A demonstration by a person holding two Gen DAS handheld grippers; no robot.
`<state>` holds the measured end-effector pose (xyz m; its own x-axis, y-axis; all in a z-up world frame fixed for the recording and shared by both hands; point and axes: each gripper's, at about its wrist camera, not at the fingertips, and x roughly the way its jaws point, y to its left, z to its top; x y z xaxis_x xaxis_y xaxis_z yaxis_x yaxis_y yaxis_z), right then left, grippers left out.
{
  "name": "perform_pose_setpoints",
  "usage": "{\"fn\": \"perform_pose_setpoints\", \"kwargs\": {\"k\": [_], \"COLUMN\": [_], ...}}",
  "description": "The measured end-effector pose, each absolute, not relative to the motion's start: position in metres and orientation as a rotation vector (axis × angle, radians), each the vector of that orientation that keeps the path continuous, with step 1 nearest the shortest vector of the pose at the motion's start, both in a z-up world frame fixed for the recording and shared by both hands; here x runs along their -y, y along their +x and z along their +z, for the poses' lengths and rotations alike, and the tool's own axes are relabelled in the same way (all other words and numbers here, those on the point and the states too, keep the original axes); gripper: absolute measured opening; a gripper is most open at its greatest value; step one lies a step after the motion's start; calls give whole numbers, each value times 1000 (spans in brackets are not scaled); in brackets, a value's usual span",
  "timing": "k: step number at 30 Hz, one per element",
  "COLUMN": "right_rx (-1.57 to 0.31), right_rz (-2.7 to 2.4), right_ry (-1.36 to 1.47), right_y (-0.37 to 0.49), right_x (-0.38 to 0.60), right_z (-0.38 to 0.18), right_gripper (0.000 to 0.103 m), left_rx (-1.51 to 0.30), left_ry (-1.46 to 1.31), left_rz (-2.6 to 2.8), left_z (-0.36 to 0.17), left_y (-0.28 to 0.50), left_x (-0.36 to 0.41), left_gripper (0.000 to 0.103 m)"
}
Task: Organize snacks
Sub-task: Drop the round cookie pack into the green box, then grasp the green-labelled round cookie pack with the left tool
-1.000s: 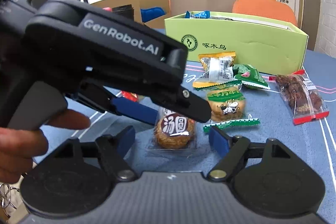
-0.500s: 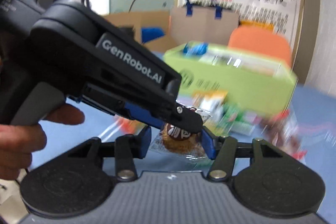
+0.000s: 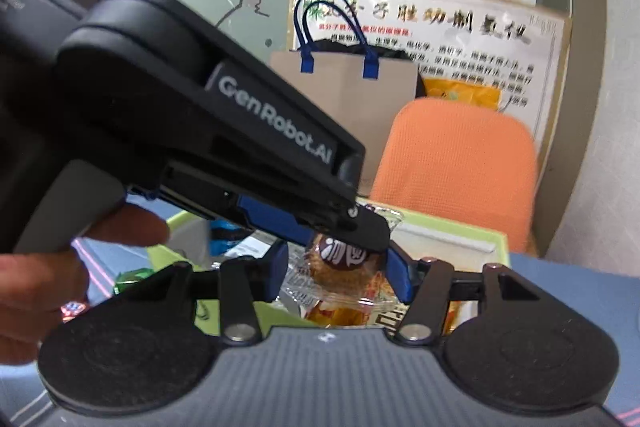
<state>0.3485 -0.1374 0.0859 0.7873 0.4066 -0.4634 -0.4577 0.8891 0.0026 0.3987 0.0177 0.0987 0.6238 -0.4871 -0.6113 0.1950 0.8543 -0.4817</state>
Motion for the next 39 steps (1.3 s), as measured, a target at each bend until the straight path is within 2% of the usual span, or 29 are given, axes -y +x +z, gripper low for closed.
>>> {"fn": "perform_pose_setpoints", "kwargs": {"k": [3, 5, 8, 9, 14, 20, 23, 24, 26, 27, 28, 31, 39], "right_rx": [-452, -424, -383, -389, -557, -666, -660, -674, -682, -689, -706, -744, -759], "right_rz": [429, 407, 396, 402, 478, 483, 493, 518, 536, 533, 531, 531, 504], "right_ry": [-61, -41, -40, -51, -134, -256, -317, -310, -288, -269, -246, -145, -178], "right_y": [345, 328, 284, 267, 215, 213, 206, 202, 197, 197, 199, 209, 203], "right_x": [153, 166, 177, 176, 139, 87, 77, 74, 69, 69, 70, 79, 72], "right_z": [83, 89, 95, 93, 59, 20, 19, 20, 18, 18, 18, 20, 23], "right_gripper": [75, 78, 99, 100, 103, 103, 102, 102, 102, 102, 102, 102, 102], "left_rx": [-793, -755, -711, -703, -726, -874, -960, -988, -997, -1012, -1025, -1008, -1002], "left_ry": [-397, -402, -385, -387, -458, -558, -598, -621, -608, -588, -575, -566, -604], "left_rz": [-370, -367, -377, -391, -434, -419, -469, -473, -483, -458, -437, -443, -453], "left_z": [93, 97, 101, 101, 81, 39, 20, 15, 9, 7, 5, 2, 0], "left_y": [413, 407, 380, 366, 298, 248, 241, 241, 239, 238, 236, 230, 229], "left_x": [-29, -39, -51, -55, -68, -72, -70, -69, -65, -63, -63, -61, -64], "left_gripper": [40, 43, 52, 56, 58, 60, 50, 44, 48, 41, 38, 39, 51]}}
